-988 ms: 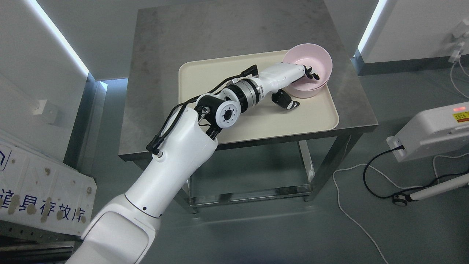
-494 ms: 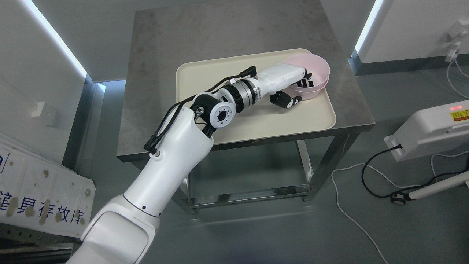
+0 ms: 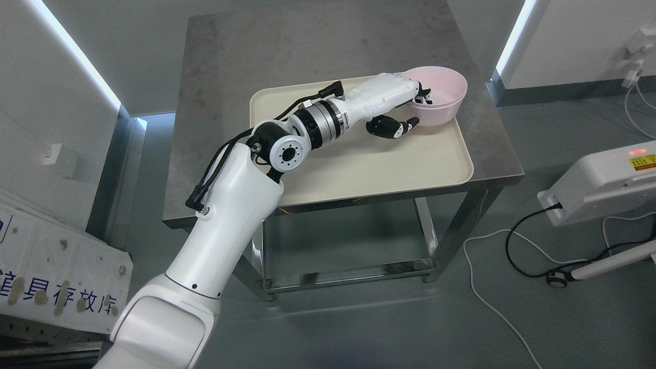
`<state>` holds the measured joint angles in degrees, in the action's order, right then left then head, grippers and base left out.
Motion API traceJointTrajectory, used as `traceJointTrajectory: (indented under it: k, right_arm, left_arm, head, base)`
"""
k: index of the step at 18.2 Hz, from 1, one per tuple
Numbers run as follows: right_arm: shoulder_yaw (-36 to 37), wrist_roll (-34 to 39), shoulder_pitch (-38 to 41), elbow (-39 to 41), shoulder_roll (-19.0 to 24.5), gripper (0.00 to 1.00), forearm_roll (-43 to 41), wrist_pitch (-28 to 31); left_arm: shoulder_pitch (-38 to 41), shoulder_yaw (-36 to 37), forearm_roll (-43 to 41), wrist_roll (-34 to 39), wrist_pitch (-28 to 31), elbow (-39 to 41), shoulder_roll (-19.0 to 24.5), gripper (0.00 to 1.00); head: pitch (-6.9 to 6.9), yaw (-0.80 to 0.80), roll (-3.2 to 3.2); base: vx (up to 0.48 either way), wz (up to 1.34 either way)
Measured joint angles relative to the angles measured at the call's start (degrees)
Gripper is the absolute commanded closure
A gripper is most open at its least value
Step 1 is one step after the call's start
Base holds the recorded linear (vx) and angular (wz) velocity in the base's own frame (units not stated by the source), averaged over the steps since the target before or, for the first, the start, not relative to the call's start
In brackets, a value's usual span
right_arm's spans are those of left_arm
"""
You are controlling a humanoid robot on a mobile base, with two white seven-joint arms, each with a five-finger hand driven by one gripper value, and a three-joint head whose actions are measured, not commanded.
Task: Stack pink IKEA bowls on left shelf middle
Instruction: 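Lift the stacked bowls off the tray with the left hand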
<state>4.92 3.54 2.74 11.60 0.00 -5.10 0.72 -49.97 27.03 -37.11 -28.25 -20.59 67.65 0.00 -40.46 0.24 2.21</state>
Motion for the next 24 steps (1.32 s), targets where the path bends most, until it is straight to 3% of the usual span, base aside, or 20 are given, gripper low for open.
traceJointTrajectory:
  k: [10, 24]
  right_arm:
    - [0.00, 0.00, -0.01, 0.00, 0.00, 0.00, 0.00, 0.00]
    - [0.00, 0.00, 0.01, 0.00, 0.00, 0.00, 0.00, 0.00]
  left_arm:
    - [6.90, -13.97, 3.35, -7.85, -13.28, 7.80, 0.00, 0.96]
    - [20.37, -23.73, 10.09, -11.52, -20.36, 23.22, 0.00, 0.96]
  head:
    - [0.00, 0.00, 0.00]
    - [0.00, 0.00, 0.00]
  base:
    - [-0.081, 0.05]
    - [-0.209, 0.05]
